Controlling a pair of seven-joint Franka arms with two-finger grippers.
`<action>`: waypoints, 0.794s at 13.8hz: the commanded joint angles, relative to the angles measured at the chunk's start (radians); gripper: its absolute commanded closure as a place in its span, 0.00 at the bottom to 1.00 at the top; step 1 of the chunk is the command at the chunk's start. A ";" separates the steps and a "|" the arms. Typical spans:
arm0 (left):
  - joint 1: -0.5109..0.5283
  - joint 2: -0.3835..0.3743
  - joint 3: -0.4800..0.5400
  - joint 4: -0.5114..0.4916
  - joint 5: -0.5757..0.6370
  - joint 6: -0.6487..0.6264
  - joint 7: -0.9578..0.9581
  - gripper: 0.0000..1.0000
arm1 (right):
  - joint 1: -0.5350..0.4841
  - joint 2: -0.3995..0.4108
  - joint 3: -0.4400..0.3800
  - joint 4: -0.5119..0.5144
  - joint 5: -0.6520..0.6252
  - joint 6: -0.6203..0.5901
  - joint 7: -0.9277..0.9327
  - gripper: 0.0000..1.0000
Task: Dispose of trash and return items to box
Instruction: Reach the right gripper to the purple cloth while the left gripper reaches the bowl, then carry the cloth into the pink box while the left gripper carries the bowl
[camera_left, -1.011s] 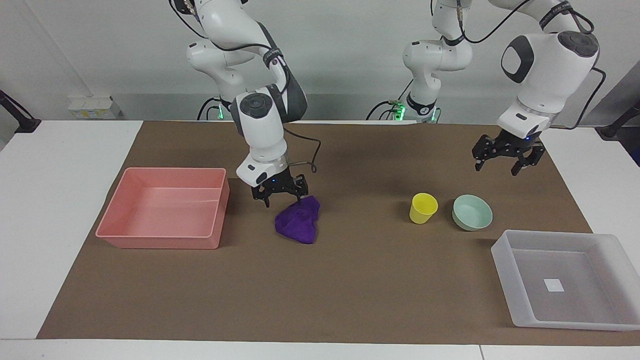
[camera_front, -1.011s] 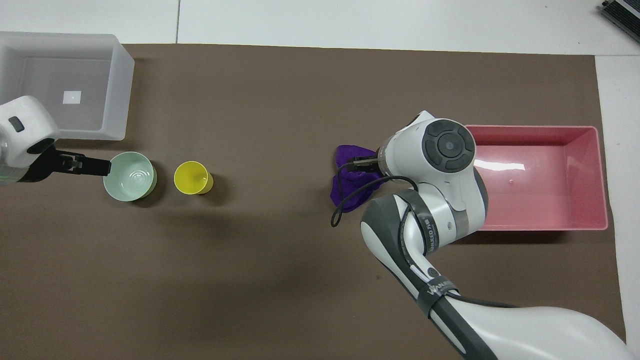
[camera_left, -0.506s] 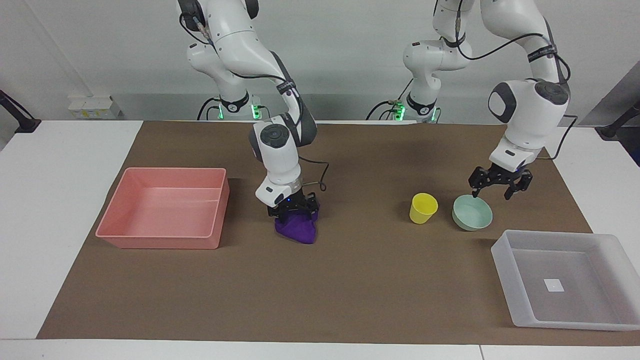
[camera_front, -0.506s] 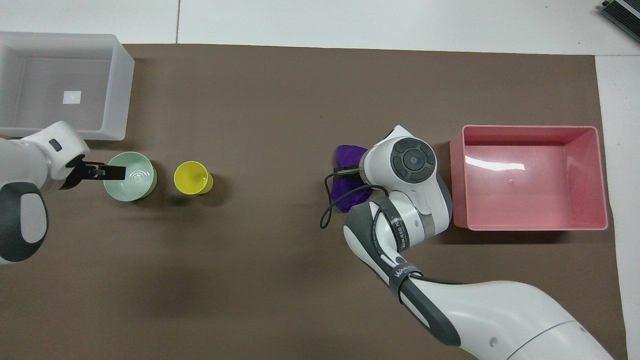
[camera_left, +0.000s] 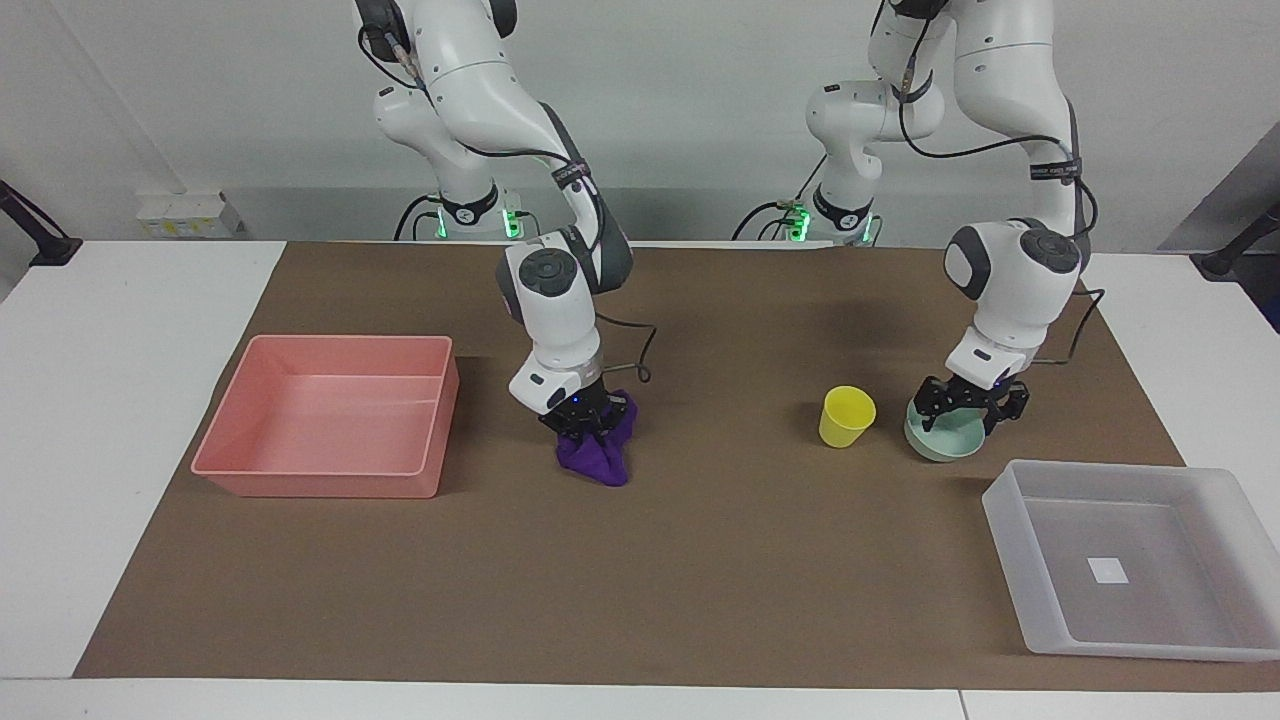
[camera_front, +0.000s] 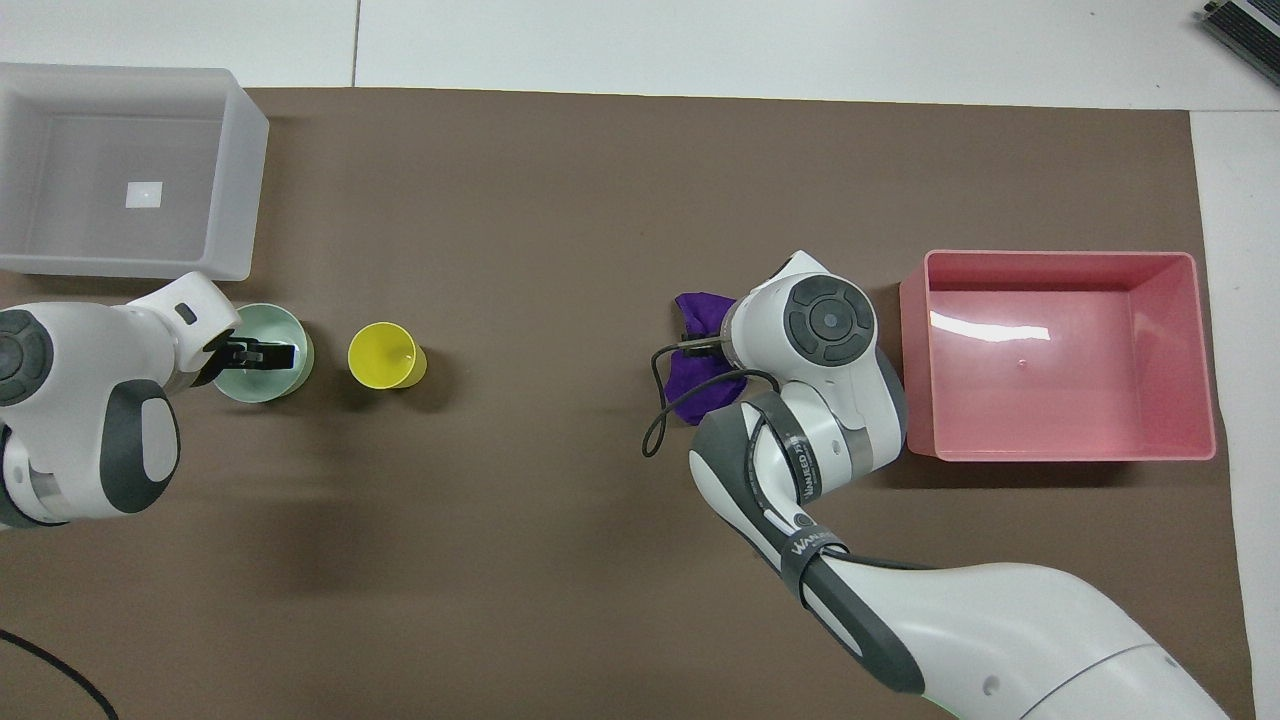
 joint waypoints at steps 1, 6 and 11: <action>0.012 0.007 -0.006 -0.006 0.013 0.030 -0.013 0.67 | -0.001 -0.036 -0.004 -0.007 0.002 -0.047 0.027 1.00; 0.009 -0.025 -0.006 -0.001 0.013 0.020 -0.008 1.00 | -0.015 -0.146 -0.013 0.051 0.002 -0.182 0.090 1.00; 0.000 -0.082 -0.008 0.141 0.013 -0.196 -0.004 1.00 | -0.137 -0.319 -0.010 0.125 -0.002 -0.413 0.058 1.00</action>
